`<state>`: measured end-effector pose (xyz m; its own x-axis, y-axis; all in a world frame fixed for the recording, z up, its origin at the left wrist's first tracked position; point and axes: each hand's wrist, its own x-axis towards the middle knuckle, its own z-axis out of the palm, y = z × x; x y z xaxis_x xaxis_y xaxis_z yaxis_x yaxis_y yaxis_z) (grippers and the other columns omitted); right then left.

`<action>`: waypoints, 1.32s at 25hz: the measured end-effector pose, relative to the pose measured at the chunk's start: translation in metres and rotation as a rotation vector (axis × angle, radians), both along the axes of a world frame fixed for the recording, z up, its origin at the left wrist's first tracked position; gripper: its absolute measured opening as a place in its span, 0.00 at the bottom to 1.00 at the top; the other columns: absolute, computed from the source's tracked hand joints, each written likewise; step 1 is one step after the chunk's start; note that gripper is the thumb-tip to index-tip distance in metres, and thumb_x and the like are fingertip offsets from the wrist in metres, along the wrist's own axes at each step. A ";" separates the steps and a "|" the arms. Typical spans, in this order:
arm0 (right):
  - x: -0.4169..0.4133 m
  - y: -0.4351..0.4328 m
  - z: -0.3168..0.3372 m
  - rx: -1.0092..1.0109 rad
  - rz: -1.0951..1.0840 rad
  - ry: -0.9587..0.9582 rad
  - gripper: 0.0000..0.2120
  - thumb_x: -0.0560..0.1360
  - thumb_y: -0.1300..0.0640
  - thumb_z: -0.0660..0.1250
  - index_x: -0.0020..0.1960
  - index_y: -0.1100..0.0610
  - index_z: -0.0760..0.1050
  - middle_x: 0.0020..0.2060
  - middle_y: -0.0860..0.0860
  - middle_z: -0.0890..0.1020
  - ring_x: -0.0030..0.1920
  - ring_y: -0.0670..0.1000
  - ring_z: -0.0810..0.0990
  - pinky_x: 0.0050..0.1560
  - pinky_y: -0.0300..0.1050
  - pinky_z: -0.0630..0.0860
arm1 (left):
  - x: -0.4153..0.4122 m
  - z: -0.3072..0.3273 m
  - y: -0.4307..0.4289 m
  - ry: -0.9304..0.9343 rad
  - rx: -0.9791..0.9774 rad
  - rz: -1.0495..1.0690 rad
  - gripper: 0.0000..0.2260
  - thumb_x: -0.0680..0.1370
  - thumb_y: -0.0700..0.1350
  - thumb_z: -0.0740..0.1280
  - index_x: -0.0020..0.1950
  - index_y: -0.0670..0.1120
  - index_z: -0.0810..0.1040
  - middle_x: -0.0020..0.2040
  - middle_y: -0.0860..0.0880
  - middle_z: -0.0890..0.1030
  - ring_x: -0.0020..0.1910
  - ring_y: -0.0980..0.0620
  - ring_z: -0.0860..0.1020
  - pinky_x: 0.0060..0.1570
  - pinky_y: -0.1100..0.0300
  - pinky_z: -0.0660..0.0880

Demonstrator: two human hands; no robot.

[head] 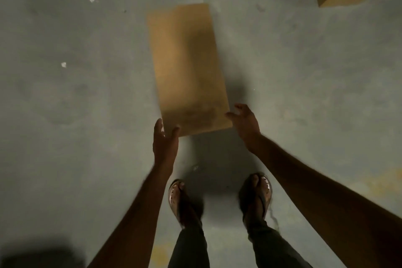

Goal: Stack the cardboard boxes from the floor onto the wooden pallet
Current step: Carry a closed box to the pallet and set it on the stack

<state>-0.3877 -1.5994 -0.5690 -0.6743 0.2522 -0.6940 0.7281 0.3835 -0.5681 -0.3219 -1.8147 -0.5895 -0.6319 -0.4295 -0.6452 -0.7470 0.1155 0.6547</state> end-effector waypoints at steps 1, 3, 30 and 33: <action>-0.005 -0.002 -0.031 0.028 0.008 -0.004 0.30 0.76 0.48 0.73 0.75 0.51 0.70 0.66 0.52 0.79 0.63 0.55 0.79 0.63 0.49 0.76 | -0.004 -0.030 -0.004 -0.028 -0.008 0.012 0.33 0.80 0.57 0.69 0.82 0.53 0.59 0.81 0.47 0.64 0.76 0.43 0.68 0.70 0.40 0.73; -0.007 -0.003 -0.076 0.000 -0.008 -0.041 0.37 0.75 0.46 0.74 0.80 0.51 0.63 0.72 0.54 0.75 0.69 0.57 0.76 0.68 0.54 0.74 | -0.007 -0.076 -0.009 -0.093 0.015 0.047 0.34 0.81 0.58 0.69 0.83 0.53 0.58 0.81 0.45 0.63 0.76 0.40 0.68 0.71 0.39 0.71; -0.110 0.033 0.098 0.189 0.028 0.463 0.17 0.84 0.47 0.61 0.71 0.50 0.76 0.63 0.53 0.79 0.62 0.53 0.76 0.62 0.46 0.71 | -0.081 0.036 -0.028 -0.413 0.534 0.360 0.37 0.77 0.66 0.67 0.79 0.47 0.64 0.73 0.40 0.71 0.70 0.34 0.71 0.65 0.31 0.69; -0.094 0.047 0.090 0.413 0.208 0.387 0.26 0.83 0.46 0.50 0.73 0.56 0.74 0.72 0.59 0.72 0.72 0.61 0.70 0.71 0.55 0.68 | -0.071 0.024 -0.006 -0.419 0.667 0.261 0.44 0.70 0.71 0.71 0.77 0.46 0.68 0.71 0.42 0.75 0.67 0.36 0.75 0.56 0.37 0.76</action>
<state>-0.4816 -1.5520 -0.4787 -0.9225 0.2841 -0.2613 0.3842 0.7410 -0.5508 -0.3924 -1.8204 -0.5652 -0.2158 0.0272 -0.9761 -0.8931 -0.4096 0.1860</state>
